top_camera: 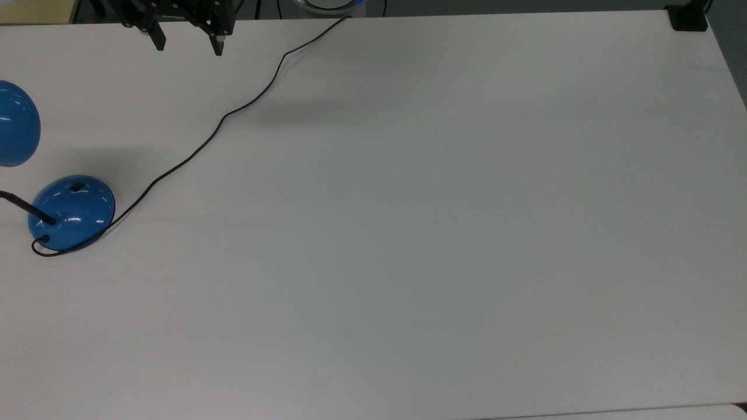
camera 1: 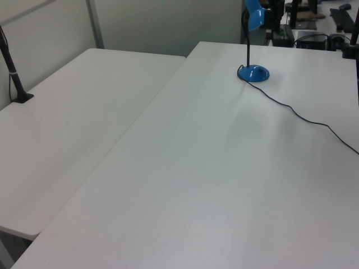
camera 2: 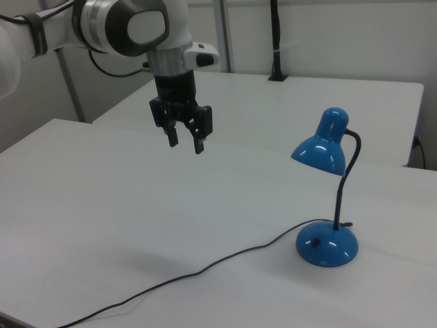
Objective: Turn on the lamp
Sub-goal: 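Move the gripper over the blue lamp base toward its black switch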
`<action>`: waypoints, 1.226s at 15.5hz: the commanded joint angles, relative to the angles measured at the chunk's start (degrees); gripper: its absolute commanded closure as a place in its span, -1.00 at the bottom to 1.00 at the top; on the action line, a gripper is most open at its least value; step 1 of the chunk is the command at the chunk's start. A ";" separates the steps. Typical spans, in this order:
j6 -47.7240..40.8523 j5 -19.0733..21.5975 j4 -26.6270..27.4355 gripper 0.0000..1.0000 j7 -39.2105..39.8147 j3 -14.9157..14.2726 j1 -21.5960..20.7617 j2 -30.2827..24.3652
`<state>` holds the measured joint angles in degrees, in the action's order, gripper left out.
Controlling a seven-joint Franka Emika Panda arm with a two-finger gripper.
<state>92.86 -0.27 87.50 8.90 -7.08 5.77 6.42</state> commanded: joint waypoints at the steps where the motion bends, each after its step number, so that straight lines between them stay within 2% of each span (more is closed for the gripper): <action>1: 0.29 0.97 2.48 1.00 0.06 -0.39 -0.05 -1.84; 3: 9.04 1.24 9.31 1.00 -0.11 -0.39 1.43 -4.64; 6: 27.56 1.41 25.29 1.00 -2.12 -0.13 2.41 -11.58; 8: 38.66 1.15 31.48 1.00 -4.06 -0.21 2.50 -11.61; 11: 50.71 0.80 35.00 1.00 -5.12 -0.21 4.68 -8.71; 16: 72.25 0.80 35.37 1.00 -5.30 -0.30 8.64 3.58; 19: 73.60 0.36 31.34 1.00 -3.20 -0.22 10.23 8.68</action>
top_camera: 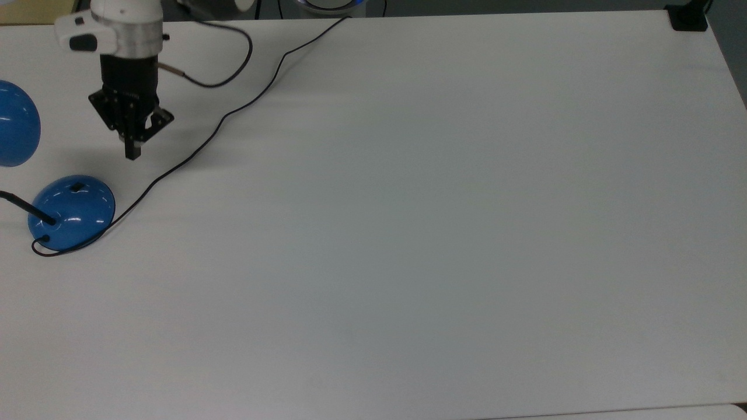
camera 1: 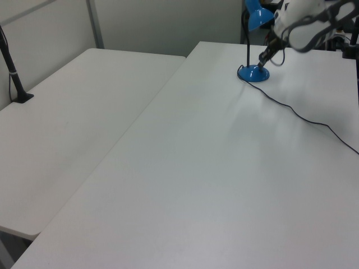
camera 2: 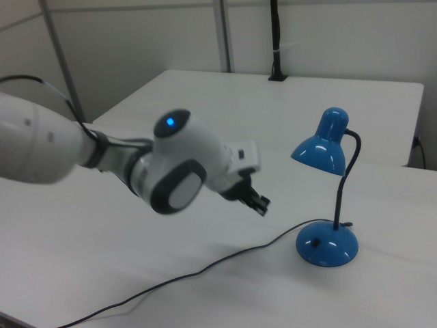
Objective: Turn on the lamp
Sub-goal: 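Move the gripper over the blue lamp base toward its black switch, then lower the gripper fingertips onto the switch and press it down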
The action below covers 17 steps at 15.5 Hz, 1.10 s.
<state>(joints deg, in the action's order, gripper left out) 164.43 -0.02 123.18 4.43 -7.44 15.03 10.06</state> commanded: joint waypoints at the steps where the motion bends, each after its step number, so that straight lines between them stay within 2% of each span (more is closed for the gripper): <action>1: 2.03 0.11 -6.27 1.00 2.15 0.15 1.66 6.54; 4: 2.03 0.28 -11.20 1.00 3.39 0.15 4.39 9.97; 6: 2.12 0.72 -12.35 1.00 5.40 0.23 5.79 10.68; 10: 4.66 0.81 -12.35 1.00 6.46 0.41 8.08 12.87; 17: 5.81 0.81 -12.44 1.00 7.43 0.76 8.61 14.20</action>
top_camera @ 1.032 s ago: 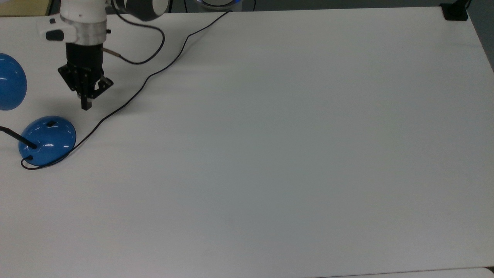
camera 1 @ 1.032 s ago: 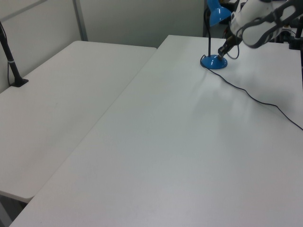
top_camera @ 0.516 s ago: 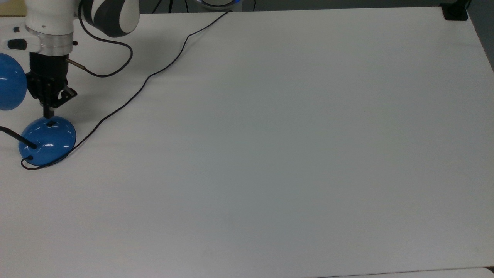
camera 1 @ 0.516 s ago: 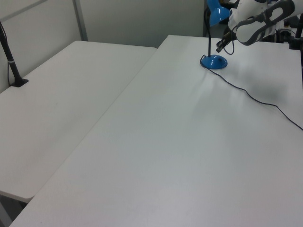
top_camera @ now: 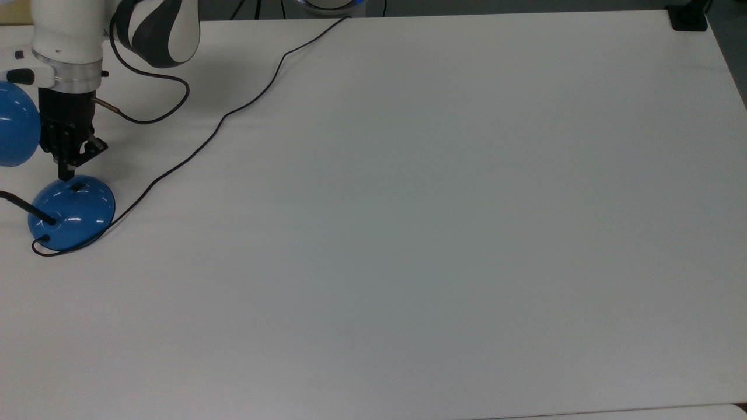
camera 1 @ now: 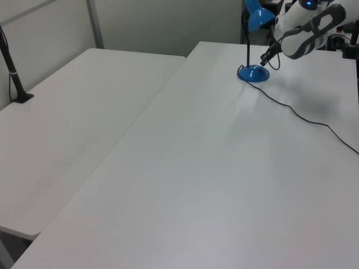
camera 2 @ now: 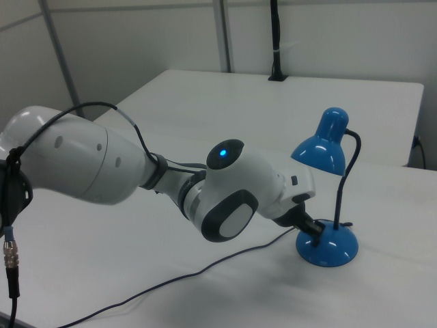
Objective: Turn on the lamp
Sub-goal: 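Lower the gripper fingertips onto the switch and press it down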
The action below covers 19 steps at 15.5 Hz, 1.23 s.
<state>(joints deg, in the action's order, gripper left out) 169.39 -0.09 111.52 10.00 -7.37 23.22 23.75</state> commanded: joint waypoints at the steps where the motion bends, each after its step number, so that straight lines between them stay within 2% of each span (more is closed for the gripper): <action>1: 0.94 0.88 -0.77 1.00 1.78 0.78 0.42 0.68; 10: 1.03 0.88 -0.95 1.00 1.87 0.86 0.42 1.47; 19: 1.73 1.06 -3.50 1.00 1.16 1.65 0.51 4.11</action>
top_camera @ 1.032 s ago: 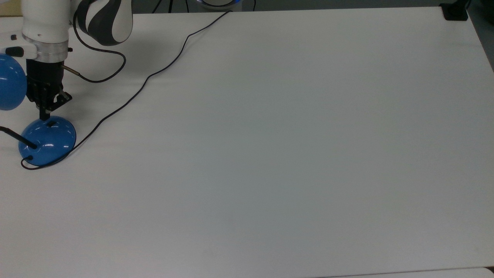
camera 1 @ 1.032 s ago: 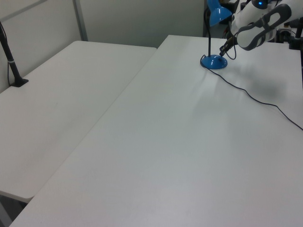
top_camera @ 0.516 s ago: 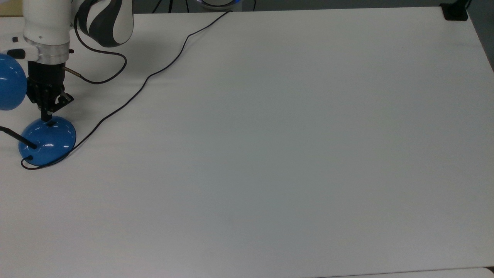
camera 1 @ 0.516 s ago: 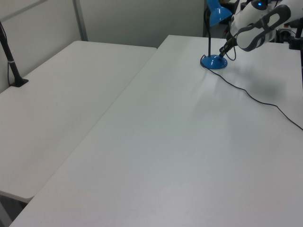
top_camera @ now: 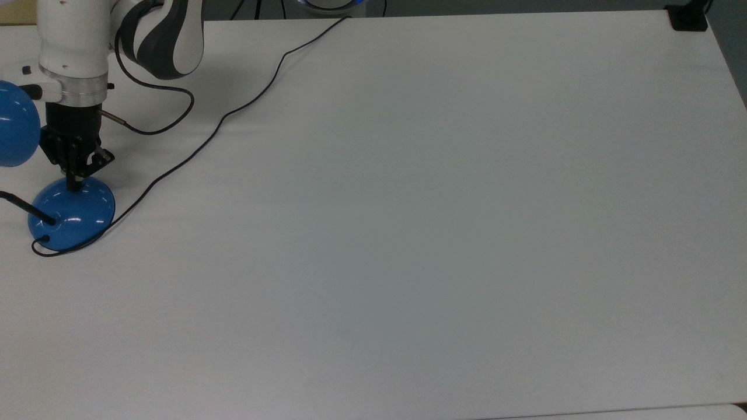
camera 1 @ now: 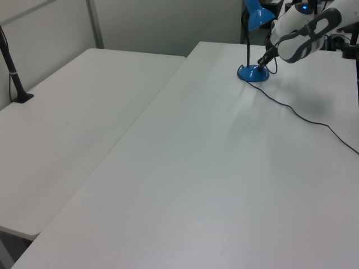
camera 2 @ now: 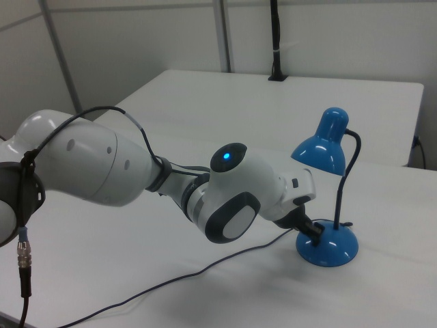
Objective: Turn on the lamp
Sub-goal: 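Lower the gripper fingertips onto the switch and press it down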
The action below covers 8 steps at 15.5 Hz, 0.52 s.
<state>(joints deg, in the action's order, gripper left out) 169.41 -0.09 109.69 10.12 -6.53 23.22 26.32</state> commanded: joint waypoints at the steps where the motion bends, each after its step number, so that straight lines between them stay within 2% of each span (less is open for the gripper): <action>1: 1.72 1.06 -1.84 1.00 1.04 0.90 0.51 1.89; 8: 1.72 0.97 -3.16 1.00 1.04 1.26 0.77 3.13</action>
<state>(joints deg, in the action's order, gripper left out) 169.50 -0.09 108.56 10.12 -6.37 23.23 27.16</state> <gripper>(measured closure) 0.991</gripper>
